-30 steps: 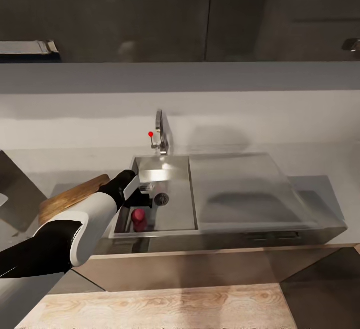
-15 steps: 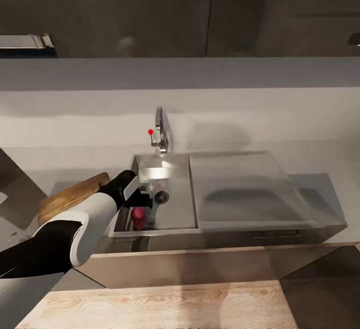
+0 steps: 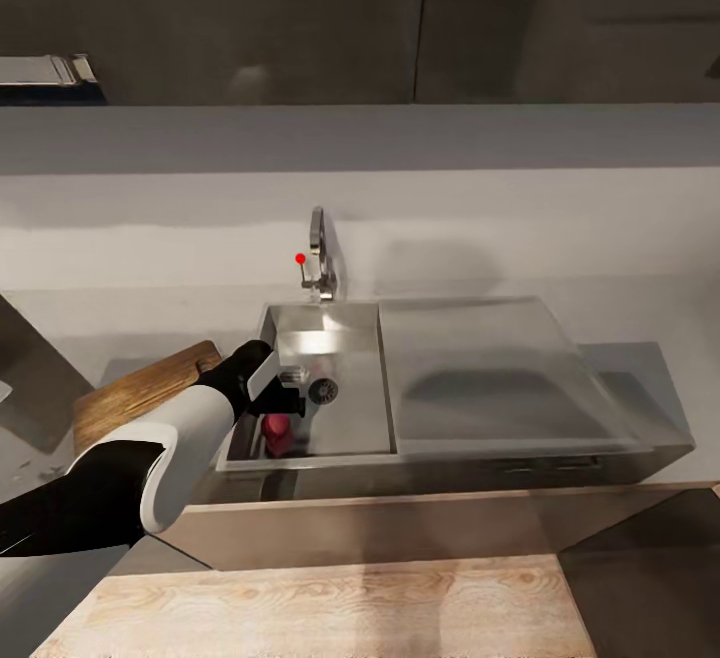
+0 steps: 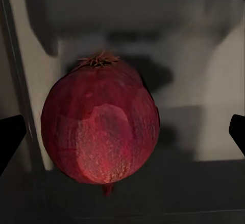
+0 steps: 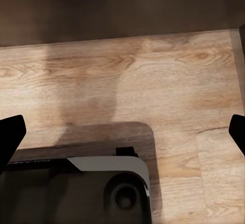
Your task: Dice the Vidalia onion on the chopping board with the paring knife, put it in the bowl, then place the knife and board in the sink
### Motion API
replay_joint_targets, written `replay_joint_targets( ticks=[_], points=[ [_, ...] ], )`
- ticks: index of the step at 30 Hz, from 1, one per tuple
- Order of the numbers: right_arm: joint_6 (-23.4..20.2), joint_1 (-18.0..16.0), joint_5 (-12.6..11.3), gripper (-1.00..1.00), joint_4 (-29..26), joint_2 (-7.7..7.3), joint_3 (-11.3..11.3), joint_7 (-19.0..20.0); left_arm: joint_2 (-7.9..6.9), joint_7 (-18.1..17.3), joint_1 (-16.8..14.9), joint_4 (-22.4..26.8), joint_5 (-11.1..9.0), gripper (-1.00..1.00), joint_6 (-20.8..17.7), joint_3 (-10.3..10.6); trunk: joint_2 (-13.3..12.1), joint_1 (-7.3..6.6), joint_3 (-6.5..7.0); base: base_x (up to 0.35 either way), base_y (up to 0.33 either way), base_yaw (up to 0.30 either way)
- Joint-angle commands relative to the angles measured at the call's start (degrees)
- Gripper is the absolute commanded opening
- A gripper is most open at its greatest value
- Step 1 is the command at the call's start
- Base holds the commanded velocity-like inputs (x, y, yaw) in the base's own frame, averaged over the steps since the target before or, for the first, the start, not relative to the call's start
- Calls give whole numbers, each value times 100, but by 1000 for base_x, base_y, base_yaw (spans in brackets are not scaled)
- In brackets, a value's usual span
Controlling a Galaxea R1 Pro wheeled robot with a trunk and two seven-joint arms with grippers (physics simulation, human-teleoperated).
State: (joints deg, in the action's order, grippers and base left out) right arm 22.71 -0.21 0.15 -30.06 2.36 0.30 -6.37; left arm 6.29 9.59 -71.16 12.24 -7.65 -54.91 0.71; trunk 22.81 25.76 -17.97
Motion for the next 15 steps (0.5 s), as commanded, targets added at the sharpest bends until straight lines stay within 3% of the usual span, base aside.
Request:
replay_joint_targets(
  ticks=[1, 15],
  points=[
    [14, -2, 2, 100, 0, 1, 4, -22, 0, 51, -3, 8, -61, 100, -20, 8, 10, 3, -16, 0, 0, 0],
    [14, -4, 2, 100, 0, 2, 5, -22, -1, 51, -3, 13, -61, 100, -23, 8, 10, 3, -109, 0, 0, 0]
  ],
)
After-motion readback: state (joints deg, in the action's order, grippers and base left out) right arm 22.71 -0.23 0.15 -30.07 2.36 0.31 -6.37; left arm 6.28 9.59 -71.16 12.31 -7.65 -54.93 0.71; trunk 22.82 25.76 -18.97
